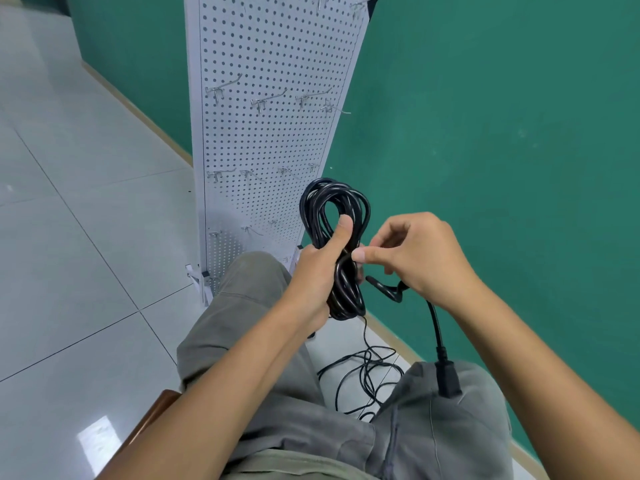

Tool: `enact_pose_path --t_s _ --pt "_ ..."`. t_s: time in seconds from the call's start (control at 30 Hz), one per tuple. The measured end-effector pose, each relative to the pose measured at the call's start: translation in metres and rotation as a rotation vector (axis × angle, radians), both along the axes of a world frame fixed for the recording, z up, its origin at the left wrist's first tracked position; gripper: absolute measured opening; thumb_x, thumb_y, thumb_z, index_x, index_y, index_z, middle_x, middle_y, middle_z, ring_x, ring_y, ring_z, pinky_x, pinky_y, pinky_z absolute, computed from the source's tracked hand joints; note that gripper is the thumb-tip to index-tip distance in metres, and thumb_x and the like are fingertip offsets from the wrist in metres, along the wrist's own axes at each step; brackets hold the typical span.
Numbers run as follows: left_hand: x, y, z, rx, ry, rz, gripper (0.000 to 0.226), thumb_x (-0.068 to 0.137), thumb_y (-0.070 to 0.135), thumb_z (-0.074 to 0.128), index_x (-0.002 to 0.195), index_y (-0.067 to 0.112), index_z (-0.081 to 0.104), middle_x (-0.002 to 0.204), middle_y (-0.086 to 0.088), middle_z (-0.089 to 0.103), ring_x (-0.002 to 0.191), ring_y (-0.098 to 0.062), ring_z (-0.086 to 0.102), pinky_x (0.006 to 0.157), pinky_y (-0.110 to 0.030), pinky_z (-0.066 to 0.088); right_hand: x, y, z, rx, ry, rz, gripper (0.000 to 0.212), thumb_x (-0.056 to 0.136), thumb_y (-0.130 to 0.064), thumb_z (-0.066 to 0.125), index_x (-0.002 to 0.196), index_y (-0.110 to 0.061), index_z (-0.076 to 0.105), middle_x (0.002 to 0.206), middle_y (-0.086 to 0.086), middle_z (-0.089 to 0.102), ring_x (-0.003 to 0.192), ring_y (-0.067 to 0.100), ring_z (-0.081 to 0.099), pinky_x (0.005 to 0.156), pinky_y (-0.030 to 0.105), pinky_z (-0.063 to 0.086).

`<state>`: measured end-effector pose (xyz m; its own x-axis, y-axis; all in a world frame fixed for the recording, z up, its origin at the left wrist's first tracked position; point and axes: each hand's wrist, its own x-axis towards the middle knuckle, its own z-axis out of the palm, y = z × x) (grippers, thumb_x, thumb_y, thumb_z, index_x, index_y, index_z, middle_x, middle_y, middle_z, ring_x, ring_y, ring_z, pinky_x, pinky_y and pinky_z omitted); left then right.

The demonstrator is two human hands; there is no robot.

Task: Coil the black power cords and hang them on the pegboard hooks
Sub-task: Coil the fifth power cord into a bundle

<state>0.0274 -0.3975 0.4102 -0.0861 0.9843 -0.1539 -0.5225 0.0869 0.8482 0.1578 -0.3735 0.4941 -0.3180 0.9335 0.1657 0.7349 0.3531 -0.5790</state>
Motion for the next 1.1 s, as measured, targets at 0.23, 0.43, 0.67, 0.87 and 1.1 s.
enact_pose_path --t_s 0.23,0.43,0.67,0.87,1.1 --pt "-0.008 0.000 0.003 0.095 -0.113 -0.227 0.029 0.074 0.023 0.085 0.088 0.001 0.073 0.074 -0.009 0.060 0.072 -0.021 0.062 0.065 -0.028 0.056 0.011 0.003 0.001 -0.071 0.097 0.102 0.014 0.084 -0.015 0.083 0.080 -0.017 0.070 0.074 -0.005 0.074 0.060 0.008 0.062 0.067 0.029 0.055" --pt "-0.013 0.004 0.002 0.090 -0.110 -0.206 0.015 0.072 0.006 0.075 0.087 0.009 0.075 0.071 -0.011 0.061 0.066 -0.020 0.062 0.082 -0.039 0.055 0.038 0.006 -0.002 -0.382 0.237 0.163 0.009 0.093 -0.005 0.071 0.100 -0.001 0.067 0.067 -0.001 0.064 0.054 0.012 0.053 0.056 0.019 0.045" --pt "-0.010 0.004 -0.002 0.126 -0.056 -0.269 0.013 0.075 0.008 0.076 0.088 0.009 0.073 0.072 -0.011 0.059 0.069 -0.022 0.062 0.081 -0.036 0.058 0.058 0.000 0.001 -0.560 0.223 0.224 0.032 0.096 -0.028 0.064 0.070 -0.011 0.059 0.059 0.014 0.046 0.066 0.020 0.056 0.079 0.028 0.045" --pt "-0.010 0.006 -0.003 0.118 -0.052 -0.264 0.008 0.080 0.006 0.076 0.087 0.009 0.073 0.072 -0.009 0.058 0.068 -0.021 0.060 0.076 -0.032 0.058 0.084 -0.008 -0.014 -0.812 0.552 0.309 0.022 0.095 -0.026 0.058 0.081 -0.010 0.055 0.069 0.004 0.050 0.079 0.025 0.064 0.105 0.057 0.046" --pt "-0.017 0.016 -0.023 -0.052 -0.029 -0.070 0.012 0.085 0.006 0.078 0.075 0.008 0.075 0.069 -0.010 0.060 0.064 -0.021 0.062 0.083 -0.041 0.055 0.086 -0.001 -0.043 -0.658 0.476 0.132 0.029 0.099 0.004 0.057 0.127 -0.004 0.063 0.118 0.005 0.066 0.054 0.008 0.030 0.050 0.017 0.030"
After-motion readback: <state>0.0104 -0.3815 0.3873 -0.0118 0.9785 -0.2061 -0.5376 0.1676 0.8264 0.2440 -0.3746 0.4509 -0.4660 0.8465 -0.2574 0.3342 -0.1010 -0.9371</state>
